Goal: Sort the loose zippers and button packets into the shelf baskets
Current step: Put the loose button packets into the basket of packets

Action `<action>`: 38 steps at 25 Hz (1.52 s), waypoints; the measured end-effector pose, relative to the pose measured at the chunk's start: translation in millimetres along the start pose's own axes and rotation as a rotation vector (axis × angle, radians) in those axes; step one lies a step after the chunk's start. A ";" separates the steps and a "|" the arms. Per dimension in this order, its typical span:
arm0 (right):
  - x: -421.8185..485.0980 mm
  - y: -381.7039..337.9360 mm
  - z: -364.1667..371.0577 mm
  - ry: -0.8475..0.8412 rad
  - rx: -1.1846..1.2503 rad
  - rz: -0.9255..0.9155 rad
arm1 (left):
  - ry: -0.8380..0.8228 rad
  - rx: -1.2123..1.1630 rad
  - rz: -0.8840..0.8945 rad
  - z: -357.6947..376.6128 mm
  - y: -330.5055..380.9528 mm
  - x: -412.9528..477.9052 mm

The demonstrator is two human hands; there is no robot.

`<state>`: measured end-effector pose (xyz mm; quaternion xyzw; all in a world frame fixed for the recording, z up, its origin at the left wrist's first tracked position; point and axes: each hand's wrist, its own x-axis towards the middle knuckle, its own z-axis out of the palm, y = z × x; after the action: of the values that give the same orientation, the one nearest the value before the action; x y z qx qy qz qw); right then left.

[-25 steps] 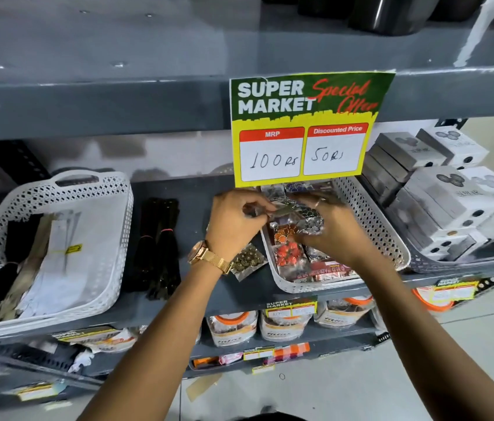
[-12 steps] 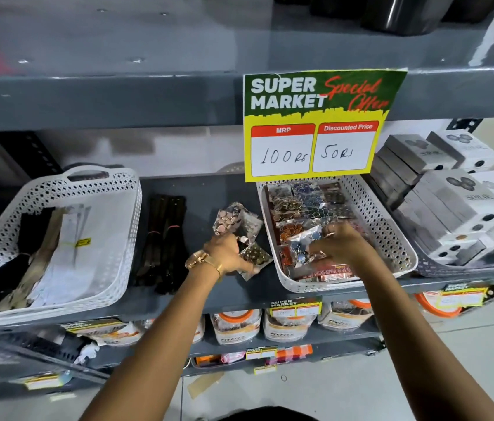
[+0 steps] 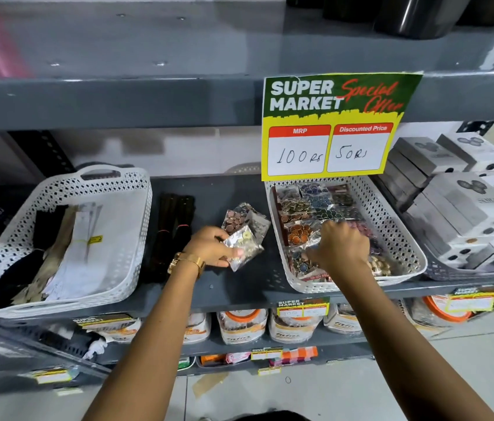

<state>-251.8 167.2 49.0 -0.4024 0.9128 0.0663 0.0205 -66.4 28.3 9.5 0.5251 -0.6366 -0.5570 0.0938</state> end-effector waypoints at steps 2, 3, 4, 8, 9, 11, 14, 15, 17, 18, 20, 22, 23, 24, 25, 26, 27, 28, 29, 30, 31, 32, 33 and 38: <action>2.3 -2.2 -0.5 -0.010 0.003 -0.022 | 0.024 -0.097 0.058 -10.2 7.5 -2.8; 2.3 -3.1 0.4 -0.026 0.005 -0.031 | 0.039 -0.132 0.086 -13.5 11.0 -4.1; 1.4 -3.9 1.6 -0.040 0.011 -0.036 | 0.051 -0.150 0.107 -16.1 13.7 -4.7; -3.1 -1.5 0.0 -0.013 0.103 -0.024 | 0.037 -0.202 0.121 -17.2 12.4 -4.8; -2.6 1.9 -3.2 0.034 0.141 -0.013 | 0.029 -0.219 0.118 -15.9 11.2 -4.9; 0.4 13.4 -6.2 0.187 0.186 0.026 | 0.028 -0.240 0.115 -12.2 10.7 -5.1; 4.6 35.8 3.2 0.148 0.210 0.088 | 0.034 -0.282 0.121 -8.0 13.2 -3.7; 5.0 43.0 9.6 0.074 0.243 0.082 | 0.033 -0.293 0.131 -7.0 13.9 -2.5; 4.1 52.8 19.7 -0.013 0.335 0.036 | 0.036 -0.318 0.156 -5.7 14.4 -0.1; 2.5 54.7 22.4 -0.012 0.372 0.013 | 0.037 -0.335 0.165 -5.2 14.6 1.1; -1.0 52.9 23.5 -0.012 0.402 -0.014 | 0.027 -0.368 0.183 -2.8 15.9 4.6; -5.6 49.0 22.3 -0.039 0.367 -0.008 | 0.013 -0.385 0.198 0.7 19.1 6.7; -8.7 47.4 18.2 -0.026 0.336 0.006 | 0.007 -0.388 0.204 2.2 20.7 7.6; -9.1 45.4 11.2 0.035 0.312 0.008 | 0.003 -0.385 0.213 2.1 22.2 9.0; -7.8 44.7 3.8 0.143 0.320 -0.020 | -0.008 -0.378 0.222 1.9 24.3 8.6; -4.0 42.0 -4.2 0.254 0.392 -0.089 | -0.019 -0.362 0.239 1.9 26.1 9.1; 1.7 34.9 -13.4 0.289 0.529 -0.190 | -0.029 -0.342 0.259 1.1 28.4 8.9; 7.7 23.0 -23.8 0.216 0.724 -0.292 | -0.034 -0.314 0.279 0.2 31.4 9.4; 15.1 7.0 -33.2 0.053 0.915 -0.354 | -0.044 -0.285 0.298 -1.6 36.8 9.0; 23.5 -10.2 -39.8 -0.124 1.037 -0.361 | -0.057 -0.253 0.329 -4.2 42.9 10.1; 32.0 -26.0 -44.4 -0.258 1.093 -0.312 | -0.076 -0.231 0.365 -8.1 49.5 12.7; 39.9 -38.6 -47.5 -0.338 1.139 -0.244 | -0.097 -0.231 0.399 -13.1 55.6 17.7; 48.6 -46.1 -48.2 -0.372 1.195 -0.176 | -0.092 -0.255 0.405 -18.9 60.6 23.5; 75.8 -21.0 -35.5 -0.250 1.282 0.000 | 0.212 0.210 0.160 -30.1 43.9 57.4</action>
<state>-286.9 92.8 75.1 -0.2996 0.7620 -0.4451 0.3626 -94.7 -42.1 29.1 0.5356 -0.7176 -0.4195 0.1492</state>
